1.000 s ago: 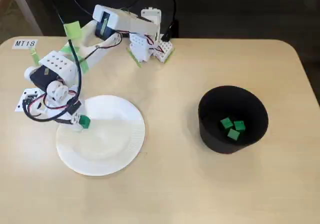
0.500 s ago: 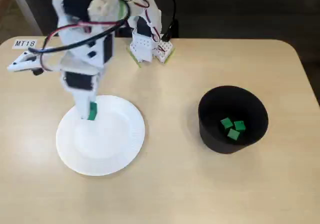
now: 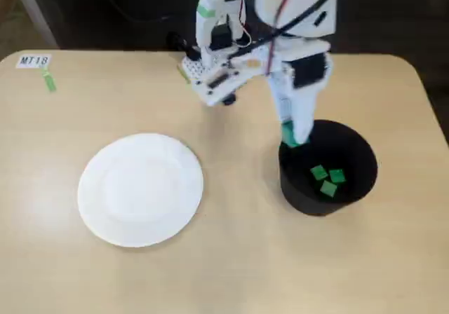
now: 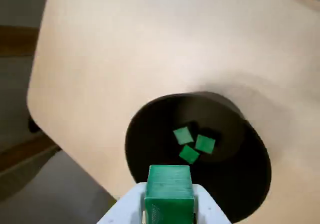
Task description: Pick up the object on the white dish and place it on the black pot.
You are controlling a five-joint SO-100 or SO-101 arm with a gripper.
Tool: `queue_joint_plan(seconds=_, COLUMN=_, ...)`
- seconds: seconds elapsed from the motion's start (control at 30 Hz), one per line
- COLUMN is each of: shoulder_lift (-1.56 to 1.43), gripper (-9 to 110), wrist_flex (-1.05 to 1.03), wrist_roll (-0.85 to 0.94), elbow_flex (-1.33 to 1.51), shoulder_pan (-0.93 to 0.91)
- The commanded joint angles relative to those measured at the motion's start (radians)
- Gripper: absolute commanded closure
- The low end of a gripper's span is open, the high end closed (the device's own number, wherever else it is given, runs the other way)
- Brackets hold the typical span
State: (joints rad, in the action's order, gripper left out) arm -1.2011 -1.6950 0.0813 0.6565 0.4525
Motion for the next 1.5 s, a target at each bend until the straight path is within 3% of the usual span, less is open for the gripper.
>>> queue_joint_plan(seconds=0.0, shoulder_lift=0.035, gripper=101, wrist_flex=0.021, wrist_roll=0.006, elbow_flex=-0.008, shoulder_pan=0.061)
queue_joint_plan(seconds=0.3, shoulder_lift=0.253, gripper=101, wrist_flex=0.043, wrist_roll=0.014, elbow_flex=-0.018, shoulder_pan=0.175)
queue_joint_plan(seconds=0.87, shoulder_lift=0.454, gripper=101, wrist_flex=0.052, wrist_roll=0.023, elbow_flex=-0.092, shoulder_pan=0.152)
queue_joint_plan(seconds=1.03, shoulder_lift=0.469, gripper=80, wrist_flex=0.052, wrist_roll=0.055, elbow_flex=-0.123, shoulder_pan=0.163)
queue_joint_plan(seconds=1.23, shoulder_lift=0.459, gripper=73, wrist_flex=0.048, wrist_roll=0.061, elbow_flex=-0.129, shoulder_pan=0.161)
queue_joint_plan(seconds=1.33, shoulder_lift=0.436, gripper=76, wrist_flex=0.031, wrist_roll=0.067, elbow_flex=-0.158, shoulder_pan=0.153)
queue_joint_plan(seconds=1.47, shoulder_lift=0.341, gripper=97, wrist_flex=0.012, wrist_roll=0.031, elbow_flex=-0.232, shoulder_pan=0.124)
